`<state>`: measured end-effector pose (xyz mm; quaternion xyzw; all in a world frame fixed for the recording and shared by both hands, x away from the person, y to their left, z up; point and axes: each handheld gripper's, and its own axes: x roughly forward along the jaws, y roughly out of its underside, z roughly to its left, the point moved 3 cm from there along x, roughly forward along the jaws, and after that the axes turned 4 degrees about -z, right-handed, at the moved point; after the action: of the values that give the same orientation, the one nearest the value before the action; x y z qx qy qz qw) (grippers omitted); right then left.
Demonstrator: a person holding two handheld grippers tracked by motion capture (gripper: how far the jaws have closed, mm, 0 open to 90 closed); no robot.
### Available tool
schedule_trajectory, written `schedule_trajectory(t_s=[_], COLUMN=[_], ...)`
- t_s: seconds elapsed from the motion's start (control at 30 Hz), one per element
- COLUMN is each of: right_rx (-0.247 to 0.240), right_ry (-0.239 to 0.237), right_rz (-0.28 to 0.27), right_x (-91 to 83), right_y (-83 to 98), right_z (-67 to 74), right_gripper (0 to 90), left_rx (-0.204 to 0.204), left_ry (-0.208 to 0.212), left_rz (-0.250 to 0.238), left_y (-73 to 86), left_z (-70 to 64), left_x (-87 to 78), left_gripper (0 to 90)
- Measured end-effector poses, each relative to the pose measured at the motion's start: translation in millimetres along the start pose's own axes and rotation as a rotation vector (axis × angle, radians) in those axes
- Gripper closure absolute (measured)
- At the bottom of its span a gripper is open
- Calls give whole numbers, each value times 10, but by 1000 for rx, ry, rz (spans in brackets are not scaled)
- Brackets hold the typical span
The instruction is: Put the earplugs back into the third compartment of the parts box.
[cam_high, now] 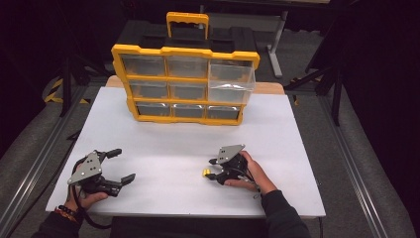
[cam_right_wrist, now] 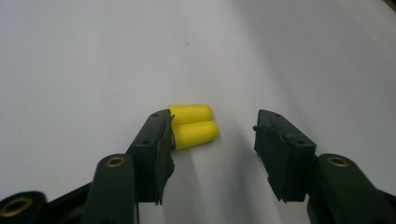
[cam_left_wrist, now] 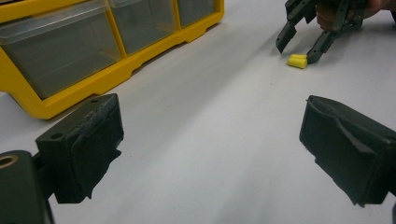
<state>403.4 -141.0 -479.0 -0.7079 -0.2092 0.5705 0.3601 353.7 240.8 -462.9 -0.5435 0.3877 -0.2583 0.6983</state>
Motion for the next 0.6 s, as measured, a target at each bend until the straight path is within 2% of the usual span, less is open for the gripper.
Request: schedule_trajectory(t_s=[0.13, 0.17, 0.2, 0.23, 0.5, 0.6], right_rx=[-9, -15, -15, -15, -29, -20], right_ry=[-21, -49, -49, -64, -56, -51], right_rz=[-2, -5, -5, -6, -3, -23], right_x=[12, 20, 20, 20, -5, -48], right_y=[-12, -18, -18, -18, -22, -23], right_z=[0, 7, 7, 16, 37, 30], right_gripper=[543, 622, 622, 670, 696, 697], left_rx=[1, -2, -2, -4, -3, -4], left_ry=[3, 3, 3, 6, 5, 3], left_rz=[-1, -4, -4, -5, -9, -13], left_y=[-1, 0, 0, 1, -4, -6], left_z=[0, 4, 4, 5, 7, 9], left_x=[0, 0, 0, 2, -5, -14], left_gripper=[72, 72, 72, 73, 74, 74])
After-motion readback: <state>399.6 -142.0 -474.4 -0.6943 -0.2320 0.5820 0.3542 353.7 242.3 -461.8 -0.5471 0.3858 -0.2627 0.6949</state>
